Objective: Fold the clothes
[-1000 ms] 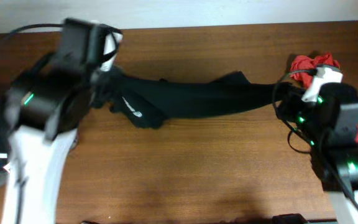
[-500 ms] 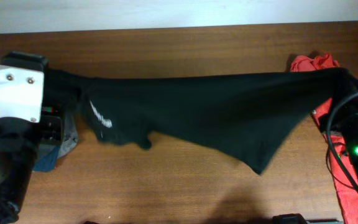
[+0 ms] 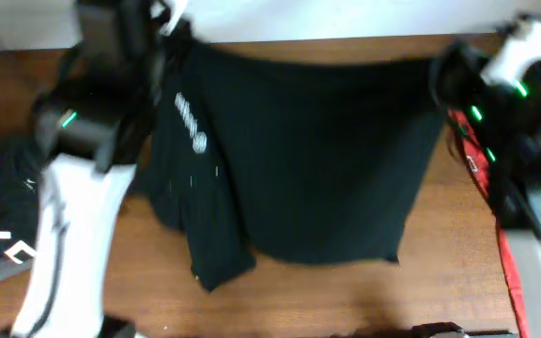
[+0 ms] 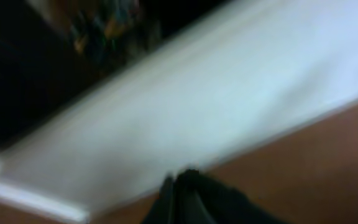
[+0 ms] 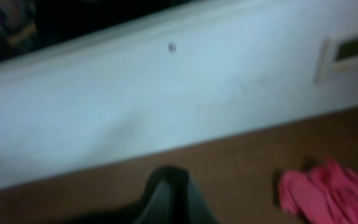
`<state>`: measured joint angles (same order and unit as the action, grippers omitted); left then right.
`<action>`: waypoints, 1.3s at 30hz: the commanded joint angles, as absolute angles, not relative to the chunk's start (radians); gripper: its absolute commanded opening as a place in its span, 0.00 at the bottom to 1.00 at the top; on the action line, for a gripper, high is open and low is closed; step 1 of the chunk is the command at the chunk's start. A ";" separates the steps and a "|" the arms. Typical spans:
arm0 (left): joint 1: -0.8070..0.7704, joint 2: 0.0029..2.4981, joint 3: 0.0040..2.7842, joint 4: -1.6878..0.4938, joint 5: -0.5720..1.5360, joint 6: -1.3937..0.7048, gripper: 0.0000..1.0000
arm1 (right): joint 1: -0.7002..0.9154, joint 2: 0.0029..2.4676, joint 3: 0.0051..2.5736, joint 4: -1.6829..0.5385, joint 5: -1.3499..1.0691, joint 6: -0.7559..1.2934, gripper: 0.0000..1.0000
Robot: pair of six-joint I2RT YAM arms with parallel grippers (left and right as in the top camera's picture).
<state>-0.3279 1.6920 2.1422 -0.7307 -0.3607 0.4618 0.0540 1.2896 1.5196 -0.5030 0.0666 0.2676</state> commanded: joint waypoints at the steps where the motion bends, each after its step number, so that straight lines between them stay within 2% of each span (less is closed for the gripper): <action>1: -0.323 1.740 2.177 -0.560 -0.441 0.681 0.00 | 0.050 1.354 1.571 -0.419 0.054 0.191 0.04; 4: -0.324 1.749 2.236 -0.500 -0.488 0.694 0.00 | 0.040 1.392 1.665 -0.424 0.059 0.160 0.04; 7: -0.324 1.748 2.310 -0.575 -0.486 0.694 0.00 | 0.010 1.397 1.747 -0.492 0.064 0.153 0.04; 16: -0.324 1.751 2.358 -0.971 -0.478 0.574 0.00 | -0.028 1.408 1.789 -0.739 0.056 0.104 0.04; 25: -0.324 1.753 2.358 -1.439 -0.192 0.543 0.01 | -0.027 1.489 1.785 -1.206 0.049 0.103 0.04; 26: -0.324 1.753 2.358 -1.466 -0.197 0.543 0.04 | -0.027 1.494 1.784 -1.245 0.049 0.098 0.08; 27: -0.324 1.753 2.358 -1.488 -0.202 0.545 0.20 | -0.027 1.496 1.784 -1.274 0.049 0.084 0.11; 28: -0.324 1.753 2.358 -1.510 -0.210 0.551 0.40 | -0.027 1.497 1.784 -1.293 0.049 0.076 0.15; 29: -0.324 1.753 2.358 -1.524 -0.216 0.554 0.50 | -0.027 1.497 1.784 -1.305 0.049 0.071 0.18; 31: -0.324 1.753 2.358 -1.535 -0.223 0.554 0.55 | -0.027 1.493 1.784 -1.322 0.049 0.066 0.23; 33: -0.324 1.753 2.358 -1.543 -0.224 0.554 0.66 | -0.027 1.492 1.784 -1.339 0.049 0.062 0.29; 34: -0.324 1.753 2.358 -1.547 -0.225 0.554 0.68 | -0.027 1.492 1.784 -1.347 0.049 0.062 0.32; 36: -0.324 1.753 2.358 -1.546 -0.224 0.554 0.76 | -0.027 1.492 1.784 -1.358 0.049 0.062 0.34; 39: -0.324 1.753 2.358 -1.540 -0.224 0.553 0.83 | -0.027 1.493 1.784 -1.362 0.044 0.063 0.48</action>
<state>-0.3275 1.7561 2.3489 -1.5444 -0.2348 0.5564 -0.0246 1.5063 1.7802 -1.3598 0.0433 0.0746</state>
